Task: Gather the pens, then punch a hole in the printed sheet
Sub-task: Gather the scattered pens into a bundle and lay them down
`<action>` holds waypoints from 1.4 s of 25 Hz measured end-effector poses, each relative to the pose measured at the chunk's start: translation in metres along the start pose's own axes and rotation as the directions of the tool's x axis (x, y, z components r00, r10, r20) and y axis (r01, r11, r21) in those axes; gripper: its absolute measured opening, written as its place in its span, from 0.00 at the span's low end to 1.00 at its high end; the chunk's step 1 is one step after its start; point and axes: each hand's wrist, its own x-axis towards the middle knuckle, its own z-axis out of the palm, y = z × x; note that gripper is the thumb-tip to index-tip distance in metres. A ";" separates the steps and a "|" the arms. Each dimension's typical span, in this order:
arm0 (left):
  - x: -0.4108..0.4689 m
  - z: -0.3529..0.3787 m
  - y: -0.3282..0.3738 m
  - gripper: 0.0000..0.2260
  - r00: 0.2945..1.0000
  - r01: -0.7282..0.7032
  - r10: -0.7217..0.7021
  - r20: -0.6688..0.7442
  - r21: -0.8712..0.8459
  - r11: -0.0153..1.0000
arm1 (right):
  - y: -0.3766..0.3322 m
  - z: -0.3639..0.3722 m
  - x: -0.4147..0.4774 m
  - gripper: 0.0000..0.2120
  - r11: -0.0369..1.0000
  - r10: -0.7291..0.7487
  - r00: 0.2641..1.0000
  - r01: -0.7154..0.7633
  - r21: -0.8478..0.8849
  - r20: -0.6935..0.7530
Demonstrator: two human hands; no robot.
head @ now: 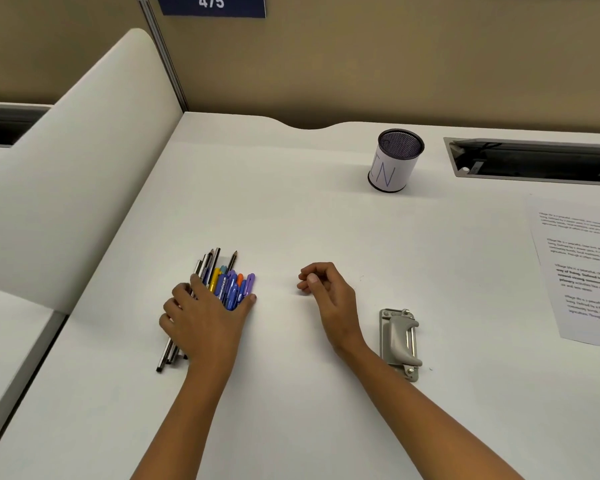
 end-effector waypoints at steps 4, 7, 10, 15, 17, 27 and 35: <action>-0.001 0.000 -0.002 0.44 1.000 0.018 -0.018 -0.003 -0.049 0.999 | 0.000 0.000 0.000 0.08 1.000 0.000 1.000 0.000 0.002 0.004; -0.003 0.000 -0.002 0.45 1.000 0.011 -0.013 -0.024 -0.058 0.998 | 0.001 0.000 0.000 0.08 1.000 0.006 1.000 -0.006 -0.007 0.001; -0.004 0.001 -0.002 0.45 0.999 0.006 -0.008 -0.037 -0.061 0.998 | 0.001 0.000 0.000 0.08 1.000 0.005 1.000 -0.005 -0.014 0.003; -0.007 0.002 -0.001 0.45 1.000 0.005 -0.007 -0.028 -0.056 0.998 | 0.000 0.000 0.000 0.07 1.000 0.006 1.000 -0.006 -0.016 0.005; -0.006 0.001 -0.002 0.43 0.999 0.005 -0.007 -0.032 -0.063 0.998 | 0.000 0.000 0.000 0.07 1.000 0.003 1.000 -0.003 -0.016 0.008; -0.006 -0.001 -0.010 0.46 0.999 -0.037 0.034 -0.037 -0.099 0.994 | -0.002 0.000 -0.001 0.08 1.000 0.010 1.000 -0.010 -0.025 0.009; -0.009 -0.003 -0.009 0.46 0.997 -0.066 0.061 -0.051 -0.101 0.993 | -0.016 -0.001 -0.002 0.05 0.996 0.090 0.996 -0.091 0.006 0.007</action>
